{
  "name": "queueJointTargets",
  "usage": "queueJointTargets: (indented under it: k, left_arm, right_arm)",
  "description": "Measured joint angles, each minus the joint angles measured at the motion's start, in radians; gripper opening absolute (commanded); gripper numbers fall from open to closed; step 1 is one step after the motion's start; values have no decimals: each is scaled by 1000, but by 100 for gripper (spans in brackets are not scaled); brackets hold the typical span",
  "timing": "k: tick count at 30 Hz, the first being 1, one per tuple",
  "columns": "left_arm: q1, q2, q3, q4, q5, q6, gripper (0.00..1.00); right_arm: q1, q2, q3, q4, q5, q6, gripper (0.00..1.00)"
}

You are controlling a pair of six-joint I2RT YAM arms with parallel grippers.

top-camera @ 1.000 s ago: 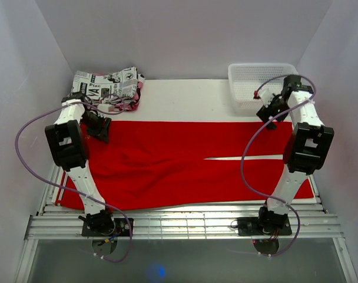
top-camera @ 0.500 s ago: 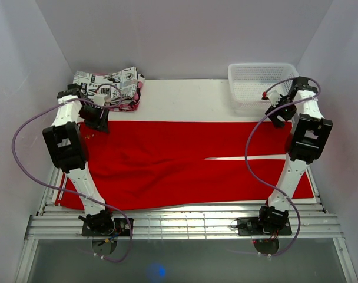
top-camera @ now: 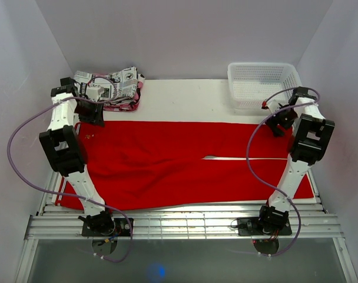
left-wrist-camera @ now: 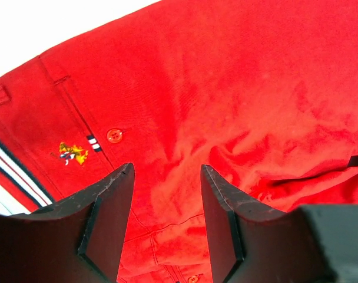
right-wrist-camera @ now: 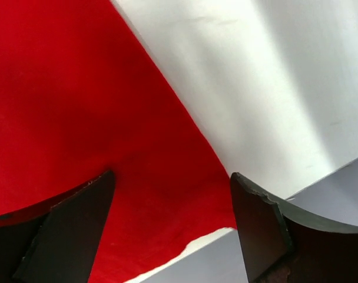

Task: Fold and stack the trousers
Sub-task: Fold the trousers

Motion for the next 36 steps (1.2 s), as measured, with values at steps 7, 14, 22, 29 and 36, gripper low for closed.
queueJointTargets:
  k: [7,14,22,29,36]
  left_arm:
    - [23,0,0,-3,0,-5,59]
    - [28,3,14,-12,0,-5,59]
    - [105,222,470,-92,32,49,62]
    - [200,297,428,-122,60,306,60]
    - [201,434,463,-121,106,527,58]
  right_arm:
    - [-19,-122,-209,-61,-31,-24,83]
    - [-46,-92,-144,-142,-59,-22,71]
    - [-50,-33,-60,-182,-18,-25,8]
    - [-39,-43,-66,-180,2,-18,8]
    - [-12,-78,-68,-187,48,0,8]
